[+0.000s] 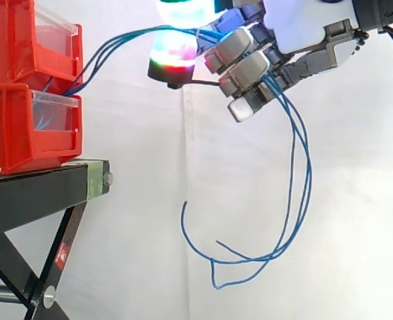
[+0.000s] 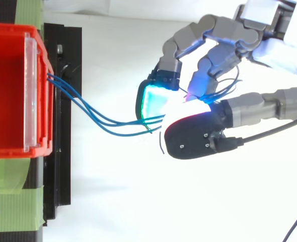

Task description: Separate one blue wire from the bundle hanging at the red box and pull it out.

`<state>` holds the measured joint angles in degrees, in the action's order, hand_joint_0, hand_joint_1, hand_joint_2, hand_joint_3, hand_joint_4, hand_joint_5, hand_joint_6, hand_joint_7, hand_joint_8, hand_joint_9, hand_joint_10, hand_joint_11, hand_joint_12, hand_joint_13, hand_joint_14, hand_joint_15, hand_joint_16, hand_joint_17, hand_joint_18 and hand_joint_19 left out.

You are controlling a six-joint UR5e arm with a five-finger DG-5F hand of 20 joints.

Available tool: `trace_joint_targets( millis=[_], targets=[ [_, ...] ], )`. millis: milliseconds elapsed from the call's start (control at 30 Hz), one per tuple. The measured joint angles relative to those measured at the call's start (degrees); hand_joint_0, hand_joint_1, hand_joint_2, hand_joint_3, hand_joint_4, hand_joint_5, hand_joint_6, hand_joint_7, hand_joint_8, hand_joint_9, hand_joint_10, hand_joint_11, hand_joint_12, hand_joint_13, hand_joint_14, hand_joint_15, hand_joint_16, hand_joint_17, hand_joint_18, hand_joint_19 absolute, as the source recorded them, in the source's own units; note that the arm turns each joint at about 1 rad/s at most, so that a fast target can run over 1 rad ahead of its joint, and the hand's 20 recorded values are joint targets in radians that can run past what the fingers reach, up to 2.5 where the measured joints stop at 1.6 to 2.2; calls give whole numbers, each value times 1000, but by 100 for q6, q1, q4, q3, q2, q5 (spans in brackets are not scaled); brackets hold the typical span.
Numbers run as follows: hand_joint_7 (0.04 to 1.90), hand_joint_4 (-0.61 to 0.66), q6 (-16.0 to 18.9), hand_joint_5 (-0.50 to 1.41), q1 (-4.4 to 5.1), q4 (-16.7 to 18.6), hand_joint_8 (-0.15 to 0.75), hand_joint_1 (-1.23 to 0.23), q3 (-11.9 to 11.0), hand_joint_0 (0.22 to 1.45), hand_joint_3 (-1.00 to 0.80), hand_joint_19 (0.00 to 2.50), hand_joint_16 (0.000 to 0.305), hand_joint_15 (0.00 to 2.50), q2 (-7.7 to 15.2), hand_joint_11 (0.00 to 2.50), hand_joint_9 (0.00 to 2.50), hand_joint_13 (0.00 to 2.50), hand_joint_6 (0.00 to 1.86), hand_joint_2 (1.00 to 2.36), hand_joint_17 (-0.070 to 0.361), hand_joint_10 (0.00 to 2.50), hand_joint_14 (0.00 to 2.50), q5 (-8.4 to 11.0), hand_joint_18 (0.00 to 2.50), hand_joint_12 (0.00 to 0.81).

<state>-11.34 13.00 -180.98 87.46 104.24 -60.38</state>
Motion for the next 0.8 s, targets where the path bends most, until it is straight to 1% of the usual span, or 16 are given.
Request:
trace_joint_targets(
  millis=[267, 600, 700, 800],
  targets=[
    [881, 169, 0, -233, 0, 1, 298, -958, -1, 664, -214, 719, 53, 1581, 0, 1519, 776, 815, 945, 1018, 119, 677, 635, 0, 809, 419],
    [877, 170, -2, -235, 0, 1, 299, -964, -1, 661, -218, 720, 53, 1592, 0, 1513, 757, 799, 943, 1018, 119, 672, 641, 0, 801, 418],
    [870, 172, -6, -235, 0, 1, 303, -964, -1, 658, -235, 720, 53, 1590, 0, 1519, 755, 794, 941, 1017, 119, 672, 637, 0, 799, 421],
    [872, 171, -8, -237, 1, -3, 300, -966, -1, 647, -311, 721, 53, 1596, 0, 1521, 749, 792, 934, 1014, 120, 642, 637, 0, 797, 416]
  ],
)
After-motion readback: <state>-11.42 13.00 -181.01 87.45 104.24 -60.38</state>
